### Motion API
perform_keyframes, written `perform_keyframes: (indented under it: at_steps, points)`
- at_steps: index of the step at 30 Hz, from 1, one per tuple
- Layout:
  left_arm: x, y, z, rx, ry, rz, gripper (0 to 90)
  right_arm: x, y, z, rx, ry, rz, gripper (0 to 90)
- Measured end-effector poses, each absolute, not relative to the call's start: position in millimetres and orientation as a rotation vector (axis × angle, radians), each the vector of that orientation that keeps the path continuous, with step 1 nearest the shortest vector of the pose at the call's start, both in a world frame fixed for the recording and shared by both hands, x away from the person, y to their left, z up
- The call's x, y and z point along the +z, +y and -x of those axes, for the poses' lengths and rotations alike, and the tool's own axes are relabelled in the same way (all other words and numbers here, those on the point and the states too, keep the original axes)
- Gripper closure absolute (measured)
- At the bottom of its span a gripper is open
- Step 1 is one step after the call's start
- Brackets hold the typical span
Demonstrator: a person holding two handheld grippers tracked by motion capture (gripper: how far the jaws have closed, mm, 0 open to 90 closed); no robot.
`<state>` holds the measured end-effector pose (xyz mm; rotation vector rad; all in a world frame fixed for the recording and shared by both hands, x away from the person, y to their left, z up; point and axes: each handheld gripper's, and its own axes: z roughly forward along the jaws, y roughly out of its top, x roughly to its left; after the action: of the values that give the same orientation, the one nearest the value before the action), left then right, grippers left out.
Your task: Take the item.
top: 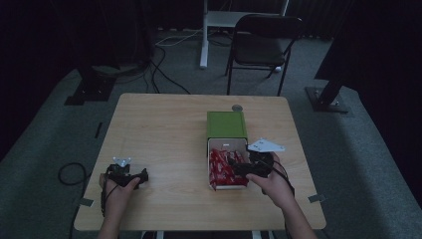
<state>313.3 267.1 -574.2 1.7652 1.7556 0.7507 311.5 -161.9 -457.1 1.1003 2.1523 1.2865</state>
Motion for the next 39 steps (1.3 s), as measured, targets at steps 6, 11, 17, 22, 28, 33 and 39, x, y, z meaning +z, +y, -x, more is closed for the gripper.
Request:
perform_keyframes:
  at_steps: [6, 11, 17, 22, 28, 33, 39]
  points:
    - [-574, 267, -313, 0.751, 1.756, -1.765, 2.6, -462, -147, -311, 1.277, 2.183, -1.078, 21.0]
    - [-574, 267, -313, 0.75, 1.756, -1.765, 2.6, -470, -140, -313, 1.202, 2.202, -1.063, 36.2]
    - [-574, 267, -313, 0.751, 1.756, -1.765, 2.6, -478, -136, -316, 1.197, 2.228, -1.085, 44.4]
    - [-574, 267, -313, 0.75, 1.756, -1.765, 2.6, -485, -132, -317, 1.205, 2.241, -1.091, 50.6]
    - [-574, 267, -313, 0.751, 1.756, -1.765, 2.6, -494, -128, -318, 1.159, 2.262, -1.13, 54.9]
    - [-574, 267, -313, 0.751, 1.756, -1.765, 2.6, -500, -124, -319, 1.107, 2.274, -1.145, 61.2]
    - [-574, 267, -313, 0.751, 1.755, -1.765, 2.6, -501, -123, -321, 1.089, 2.28, -1.178, 63.4]
